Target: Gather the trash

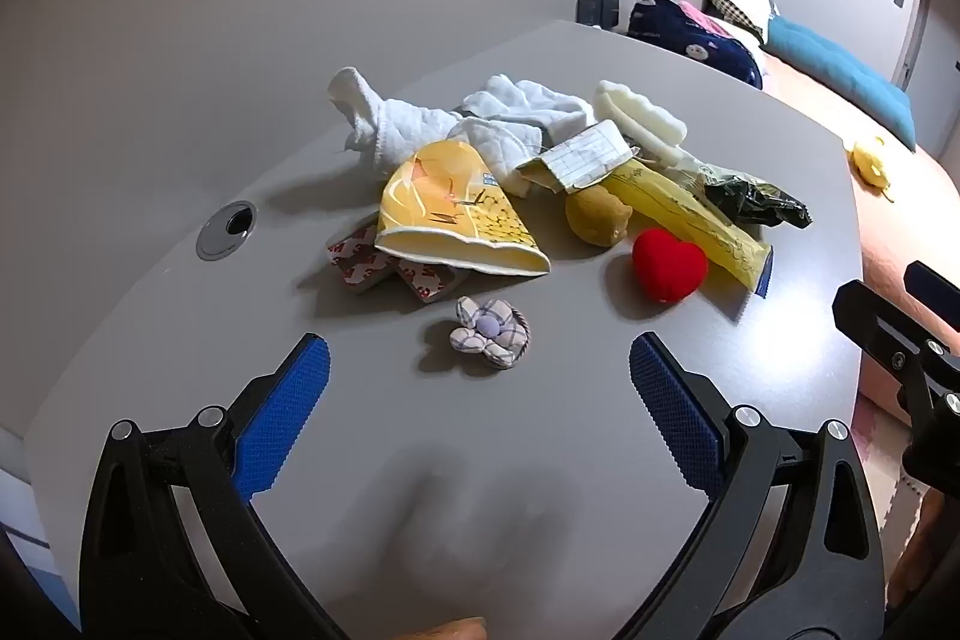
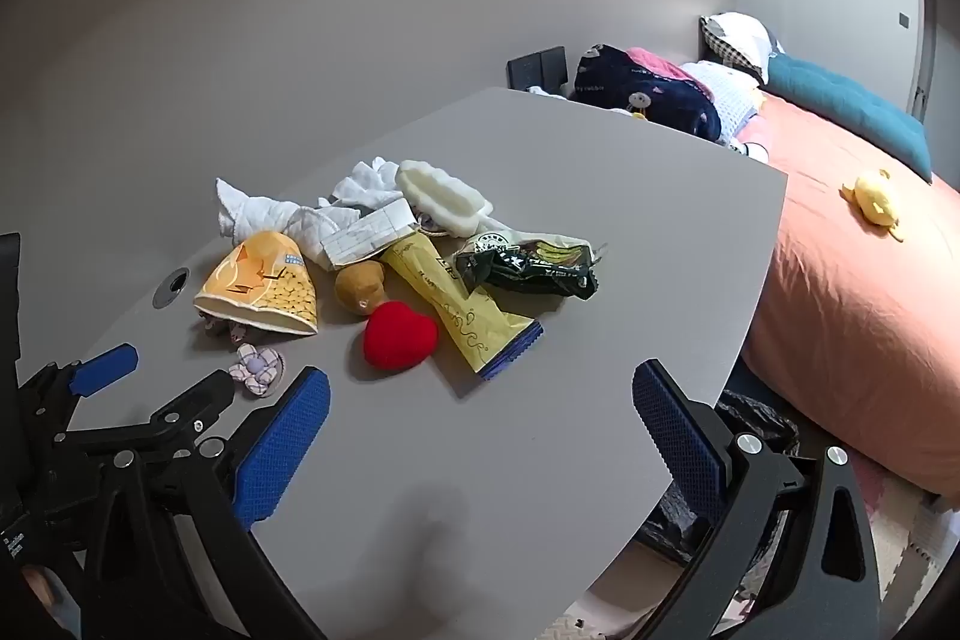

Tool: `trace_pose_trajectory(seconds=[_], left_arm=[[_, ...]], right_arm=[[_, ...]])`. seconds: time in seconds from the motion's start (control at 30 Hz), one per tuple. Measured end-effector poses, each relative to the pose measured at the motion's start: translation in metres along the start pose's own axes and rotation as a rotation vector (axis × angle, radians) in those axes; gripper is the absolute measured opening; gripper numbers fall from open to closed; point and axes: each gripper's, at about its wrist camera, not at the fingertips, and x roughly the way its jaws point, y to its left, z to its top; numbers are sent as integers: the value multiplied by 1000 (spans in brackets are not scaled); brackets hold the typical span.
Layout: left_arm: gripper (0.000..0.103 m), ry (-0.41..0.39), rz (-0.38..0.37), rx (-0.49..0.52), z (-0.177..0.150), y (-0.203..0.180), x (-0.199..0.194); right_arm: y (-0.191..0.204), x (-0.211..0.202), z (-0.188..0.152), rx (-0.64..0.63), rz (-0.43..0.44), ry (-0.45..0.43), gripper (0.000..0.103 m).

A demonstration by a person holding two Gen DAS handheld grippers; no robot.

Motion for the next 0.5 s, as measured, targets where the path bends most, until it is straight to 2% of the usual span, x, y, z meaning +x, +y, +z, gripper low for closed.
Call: trace_pose_trajectory(seconds=[0.5], left_arm=[[97,-3,-2,-12,2,7,1]], right_arm=[[-2,-1,-1,3,-1,-2,101]])
